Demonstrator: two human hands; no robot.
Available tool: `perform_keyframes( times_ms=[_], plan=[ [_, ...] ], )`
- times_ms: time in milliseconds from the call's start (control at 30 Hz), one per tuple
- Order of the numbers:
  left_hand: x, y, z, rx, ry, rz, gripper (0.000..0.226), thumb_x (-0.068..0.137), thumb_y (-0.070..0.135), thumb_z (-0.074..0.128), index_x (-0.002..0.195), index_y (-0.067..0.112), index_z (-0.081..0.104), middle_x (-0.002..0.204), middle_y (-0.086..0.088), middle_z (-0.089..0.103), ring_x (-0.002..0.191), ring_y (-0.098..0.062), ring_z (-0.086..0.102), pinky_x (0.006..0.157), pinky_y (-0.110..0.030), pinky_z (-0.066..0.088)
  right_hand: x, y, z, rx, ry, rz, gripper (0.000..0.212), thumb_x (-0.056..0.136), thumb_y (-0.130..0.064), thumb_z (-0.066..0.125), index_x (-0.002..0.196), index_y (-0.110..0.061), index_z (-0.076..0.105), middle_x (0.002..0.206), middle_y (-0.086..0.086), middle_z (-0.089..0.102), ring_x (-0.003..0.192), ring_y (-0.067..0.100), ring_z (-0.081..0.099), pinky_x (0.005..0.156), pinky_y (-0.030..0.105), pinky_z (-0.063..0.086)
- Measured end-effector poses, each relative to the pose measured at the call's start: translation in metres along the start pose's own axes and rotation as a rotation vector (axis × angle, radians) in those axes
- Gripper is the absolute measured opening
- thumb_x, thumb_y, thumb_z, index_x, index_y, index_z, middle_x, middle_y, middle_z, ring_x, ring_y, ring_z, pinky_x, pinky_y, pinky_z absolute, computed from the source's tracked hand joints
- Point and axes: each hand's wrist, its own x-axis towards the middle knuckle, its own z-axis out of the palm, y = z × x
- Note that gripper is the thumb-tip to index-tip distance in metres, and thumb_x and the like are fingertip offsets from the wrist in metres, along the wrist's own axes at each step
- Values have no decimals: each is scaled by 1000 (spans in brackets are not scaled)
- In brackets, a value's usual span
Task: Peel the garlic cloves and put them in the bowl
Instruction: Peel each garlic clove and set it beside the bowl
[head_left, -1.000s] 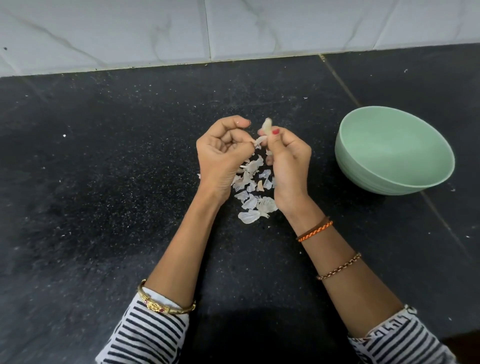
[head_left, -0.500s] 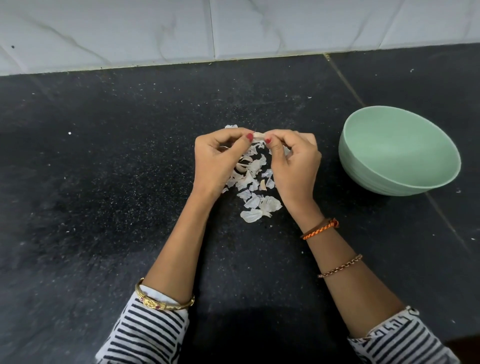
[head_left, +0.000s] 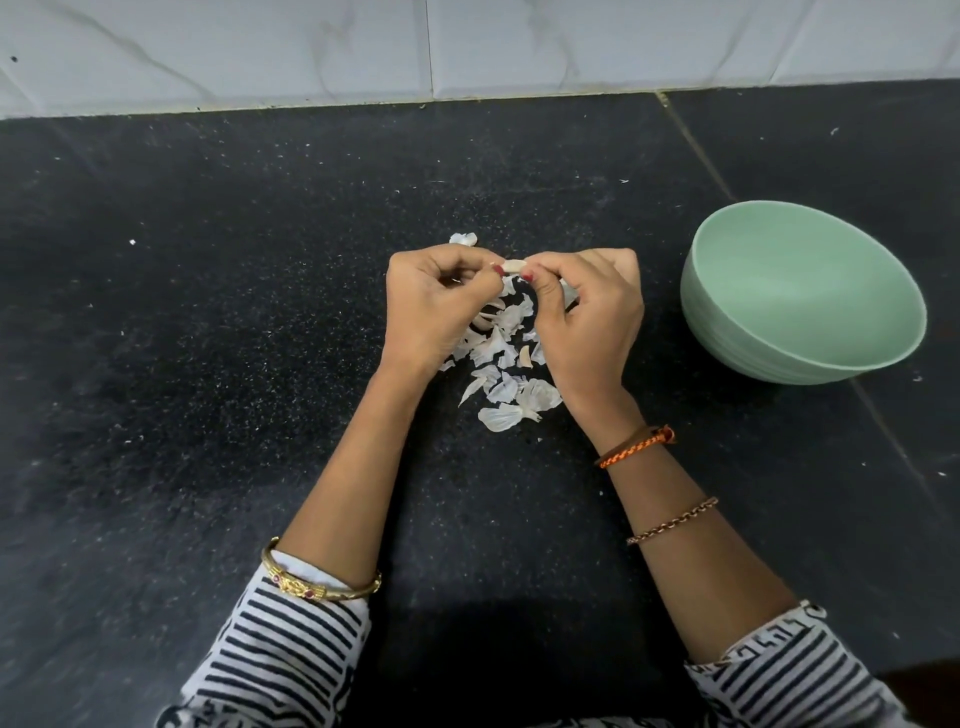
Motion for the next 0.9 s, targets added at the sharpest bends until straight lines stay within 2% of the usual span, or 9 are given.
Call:
perform_keyframes(
  times_ms=[67, 167, 267, 333, 467, 533, 700, 800, 900],
  plan=[
    [-1, 1, 3, -6, 34, -1, 15, 71, 5, 62, 67, 18, 69, 61, -7, 60, 55, -10, 46, 52, -15, 38, -1, 1, 1, 16, -7, 5, 17, 84, -22, 61, 77, -11, 73, 65, -2, 64, 75, 8, 43, 65, 9, 33],
    [-1, 2, 4, -54, 63, -25, 19, 71, 6, 62, 65, 23, 70, 64, -11, 59, 59, -16, 46, 54, -19, 39, -1, 0, 0, 60, -34, 66, 16, 84, -20, 60, 80, -12, 73, 68, -5, 65, 75, 7, 45, 66, 9, 35],
    [0, 3, 3, -105, 59, -74, 18, 71, 7, 63, 63, 22, 70, 60, -2, 62, 62, -18, 50, 59, -22, 43, 5, -4, -3, 445, -164, 327, 13, 86, -11, 59, 83, -15, 71, 67, -13, 62, 70, 8, 54, 65, 15, 43],
    [1, 2, 2, -109, 48, -93, 17, 72, 6, 63, 63, 19, 69, 58, 6, 63, 60, -13, 51, 60, -22, 45, 7, -9, -5, 647, -205, 464, 18, 87, -8, 56, 80, -18, 68, 59, -14, 60, 65, -1, 56, 64, 15, 46],
    [1, 1, 3, -86, 28, -121, 21, 79, -1, 59, 61, 10, 63, 52, 12, 58, 52, -1, 46, 55, -15, 41, 7, -15, -5, 749, -187, 628, 24, 92, -3, 51, 77, -15, 65, 58, -14, 62, 63, -5, 56, 61, 12, 42],
    [1, 1, 1, -99, 31, -133, 19, 78, 4, 56, 58, 7, 57, 50, 12, 56, 51, -1, 45, 52, -14, 39, 9, -13, -6, 777, -149, 687, 22, 93, -5, 50, 79, -14, 65, 61, -14, 63, 63, -5, 55, 59, 13, 41],
    [4, -6, -6, -50, 66, -47, 36, 79, 16, 59, 46, 6, 48, 41, 10, 48, 44, -4, 38, 55, -18, 40, 9, -7, -6, 542, -173, 475, 13, 89, -6, 57, 88, -10, 69, 72, -11, 64, 71, -1, 61, 71, 15, 48],
    [4, -5, -5, -25, 7, 14, 16, 77, 12, 65, 63, 16, 61, 58, 13, 59, 59, -6, 49, 62, -21, 44, 4, 0, -1, 353, -201, 353, 12, 87, -16, 60, 89, -14, 71, 71, -11, 65, 74, 15, 63, 69, 32, 50],
    [4, -6, -6, -48, -63, 42, 14, 78, 6, 65, 83, 18, 69, 74, 14, 68, 72, -7, 57, 70, -21, 48, 3, 6, 1, 260, -212, 292, 13, 86, -15, 61, 88, -12, 73, 74, -9, 66, 78, 26, 63, 70, 23, 48]
  ],
)
